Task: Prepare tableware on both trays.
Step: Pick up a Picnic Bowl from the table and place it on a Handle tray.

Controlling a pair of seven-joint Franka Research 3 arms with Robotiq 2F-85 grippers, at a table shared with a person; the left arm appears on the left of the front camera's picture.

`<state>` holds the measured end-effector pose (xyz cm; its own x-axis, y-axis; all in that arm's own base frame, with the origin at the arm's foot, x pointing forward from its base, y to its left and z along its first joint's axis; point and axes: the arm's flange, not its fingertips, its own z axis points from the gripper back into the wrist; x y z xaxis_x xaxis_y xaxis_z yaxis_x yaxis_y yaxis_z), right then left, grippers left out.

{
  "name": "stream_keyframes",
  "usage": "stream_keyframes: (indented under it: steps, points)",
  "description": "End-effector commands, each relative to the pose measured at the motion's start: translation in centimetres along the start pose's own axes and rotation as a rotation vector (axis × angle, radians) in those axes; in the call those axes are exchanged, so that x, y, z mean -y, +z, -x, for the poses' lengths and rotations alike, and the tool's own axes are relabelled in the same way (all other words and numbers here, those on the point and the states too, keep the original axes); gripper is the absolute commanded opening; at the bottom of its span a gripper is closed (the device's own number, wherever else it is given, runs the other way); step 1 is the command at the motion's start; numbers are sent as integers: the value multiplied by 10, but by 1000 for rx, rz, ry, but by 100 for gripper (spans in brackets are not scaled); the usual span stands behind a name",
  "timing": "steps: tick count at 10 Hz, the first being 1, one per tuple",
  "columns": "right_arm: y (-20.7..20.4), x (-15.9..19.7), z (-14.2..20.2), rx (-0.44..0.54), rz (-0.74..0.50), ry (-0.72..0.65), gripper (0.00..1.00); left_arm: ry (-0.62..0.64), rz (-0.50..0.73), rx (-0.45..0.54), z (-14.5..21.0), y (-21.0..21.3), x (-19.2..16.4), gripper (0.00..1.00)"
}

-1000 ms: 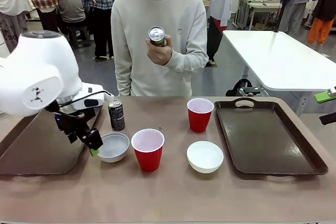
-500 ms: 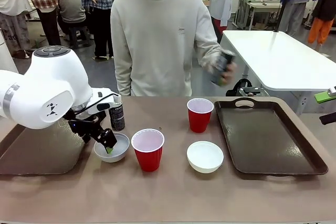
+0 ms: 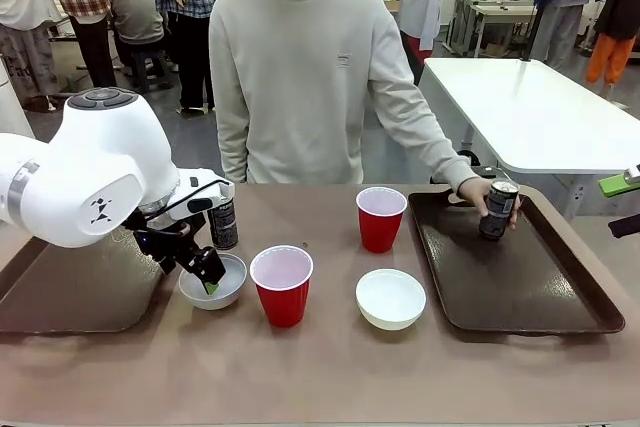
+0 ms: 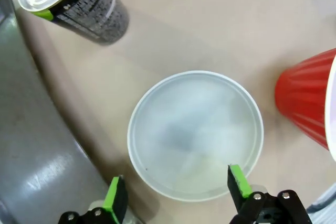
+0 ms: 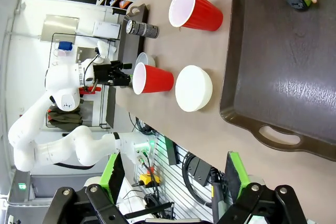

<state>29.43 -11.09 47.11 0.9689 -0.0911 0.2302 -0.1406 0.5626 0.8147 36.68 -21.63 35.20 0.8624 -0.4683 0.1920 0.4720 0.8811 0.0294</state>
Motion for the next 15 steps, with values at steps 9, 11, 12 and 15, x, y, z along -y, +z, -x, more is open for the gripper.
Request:
stream_keyframes:
  steps: [9, 11, 12, 15]
  points:
    - [0, 1, 0, 1, -16, 4, 100, 220, -27, -38, -37, -24, -22, 0]
    - [0, 1, 0, 1, -16, 4, 100, 221, -30, -34, -36, -21, -21, 0]
    - [0, 1, 0, 1, -16, 4, 100, 228, -34, -27, -35, -18, -23, 4]
    - [0, 1, 0, 1, -16, 4, 100, 243, -30, -22, -35, -13, -26, 0]
